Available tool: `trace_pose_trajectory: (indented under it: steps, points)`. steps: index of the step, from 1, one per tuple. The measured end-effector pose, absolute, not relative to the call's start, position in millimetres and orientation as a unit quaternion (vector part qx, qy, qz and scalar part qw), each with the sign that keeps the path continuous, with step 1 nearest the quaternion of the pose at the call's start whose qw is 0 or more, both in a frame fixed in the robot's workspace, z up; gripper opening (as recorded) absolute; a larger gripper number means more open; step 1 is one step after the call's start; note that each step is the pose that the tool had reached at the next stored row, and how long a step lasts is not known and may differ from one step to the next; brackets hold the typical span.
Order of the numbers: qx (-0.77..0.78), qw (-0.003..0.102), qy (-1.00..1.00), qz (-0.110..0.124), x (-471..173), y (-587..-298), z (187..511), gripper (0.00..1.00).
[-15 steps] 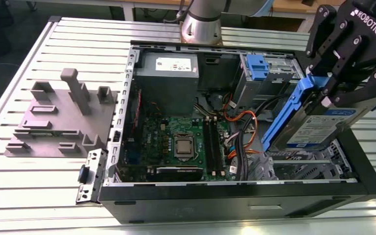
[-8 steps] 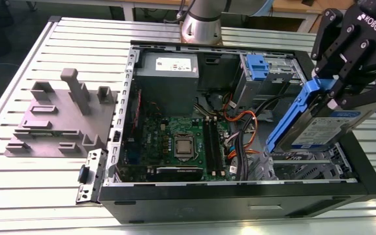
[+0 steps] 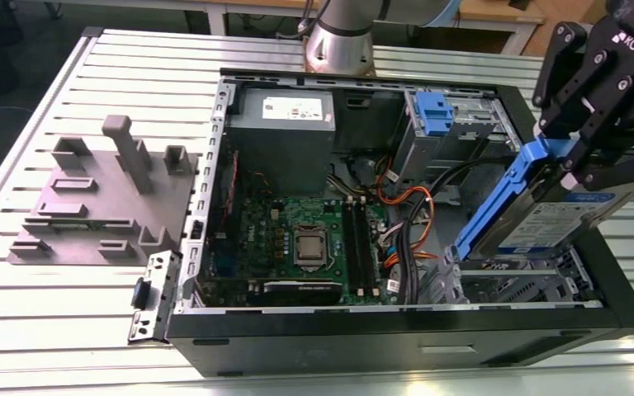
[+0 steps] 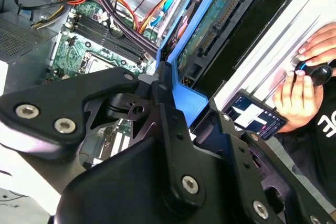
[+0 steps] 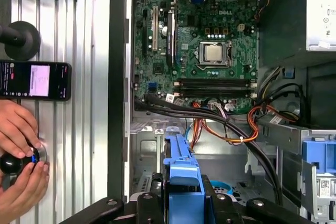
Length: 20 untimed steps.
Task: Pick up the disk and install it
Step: 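Insert the disk into the insertion slot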
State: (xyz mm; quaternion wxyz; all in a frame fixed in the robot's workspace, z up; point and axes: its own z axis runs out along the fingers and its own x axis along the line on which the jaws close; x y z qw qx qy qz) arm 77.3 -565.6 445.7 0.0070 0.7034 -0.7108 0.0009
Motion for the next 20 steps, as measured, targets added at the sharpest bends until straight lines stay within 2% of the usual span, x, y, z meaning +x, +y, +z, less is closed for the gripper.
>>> trace_pose_trajectory:
  steps: [20]
  points:
    - [0.702, 0.007, -0.712, 0.001, 78.5, -567.7, 437.3, 0.36]
